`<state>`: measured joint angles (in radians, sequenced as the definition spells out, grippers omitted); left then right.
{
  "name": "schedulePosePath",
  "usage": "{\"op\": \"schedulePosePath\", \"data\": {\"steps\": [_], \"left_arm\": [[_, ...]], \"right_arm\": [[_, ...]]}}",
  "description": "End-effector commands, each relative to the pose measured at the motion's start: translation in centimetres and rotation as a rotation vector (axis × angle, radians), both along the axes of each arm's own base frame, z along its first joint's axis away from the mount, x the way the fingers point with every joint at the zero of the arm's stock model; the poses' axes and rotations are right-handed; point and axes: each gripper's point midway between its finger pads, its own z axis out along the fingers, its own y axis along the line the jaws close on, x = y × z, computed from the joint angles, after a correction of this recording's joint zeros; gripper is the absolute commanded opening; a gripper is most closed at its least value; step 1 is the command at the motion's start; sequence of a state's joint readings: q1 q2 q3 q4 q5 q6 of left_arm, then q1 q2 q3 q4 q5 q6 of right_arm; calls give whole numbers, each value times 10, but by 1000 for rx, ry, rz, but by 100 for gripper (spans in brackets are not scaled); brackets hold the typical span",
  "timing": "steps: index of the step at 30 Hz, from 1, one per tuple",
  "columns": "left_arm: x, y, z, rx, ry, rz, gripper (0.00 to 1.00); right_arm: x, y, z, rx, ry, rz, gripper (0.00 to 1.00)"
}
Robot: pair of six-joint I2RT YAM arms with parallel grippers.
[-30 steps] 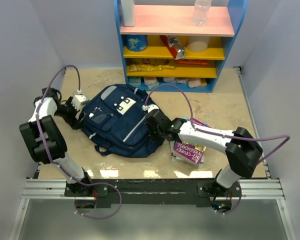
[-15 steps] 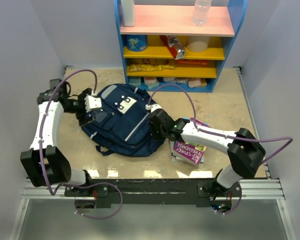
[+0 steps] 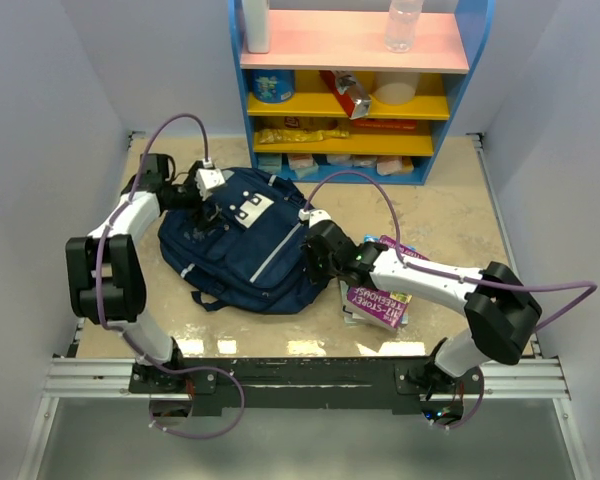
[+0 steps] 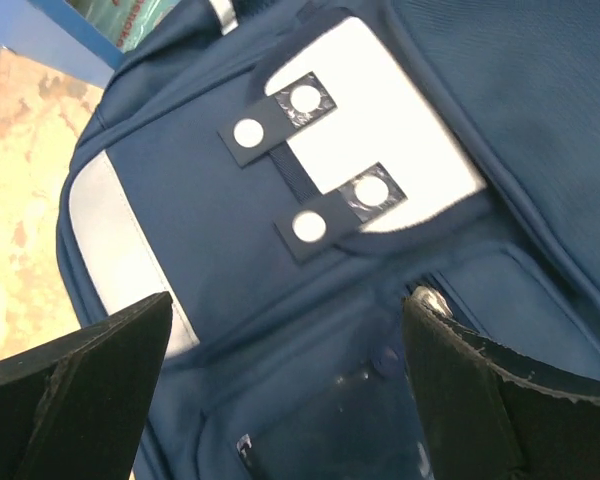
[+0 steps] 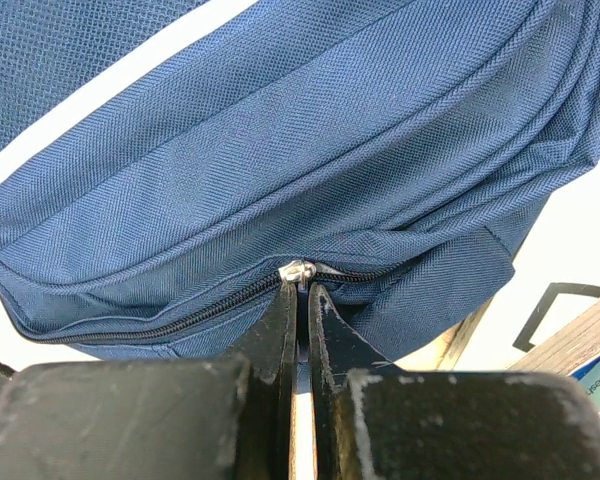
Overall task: Pack the student bag
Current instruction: Unzip the student bag at the center of the board.
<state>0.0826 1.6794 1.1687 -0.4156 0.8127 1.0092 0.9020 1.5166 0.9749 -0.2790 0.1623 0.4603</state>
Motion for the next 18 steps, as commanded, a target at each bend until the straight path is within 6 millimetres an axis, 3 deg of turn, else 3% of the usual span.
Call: {"op": "schedulePosePath", "data": {"steps": [1,3,5,8,12,14,18], "left_arm": [[32,-1,-2,-16,51,95,100],[36,6,-14,11,101,126,100],[30,15,-40,62,198,160,100],[20,26,-52,89,257,181,100],[-11,42,-67,108,299,201,100],[-24,53,-65,121,296,215,100],[-68,73,-81,139,367,222,100]], "right_arm": [[16,6,28,85,-85,-44,0],[17,6,29,89,-88,-44,0],[16,7,29,92,-89,-43,0],[17,7,30,93,-92,-45,0],[19,8,31,95,-101,-44,0],[20,9,28,88,-98,-40,0],[27,19,24,71,-100,-13,0]]}}
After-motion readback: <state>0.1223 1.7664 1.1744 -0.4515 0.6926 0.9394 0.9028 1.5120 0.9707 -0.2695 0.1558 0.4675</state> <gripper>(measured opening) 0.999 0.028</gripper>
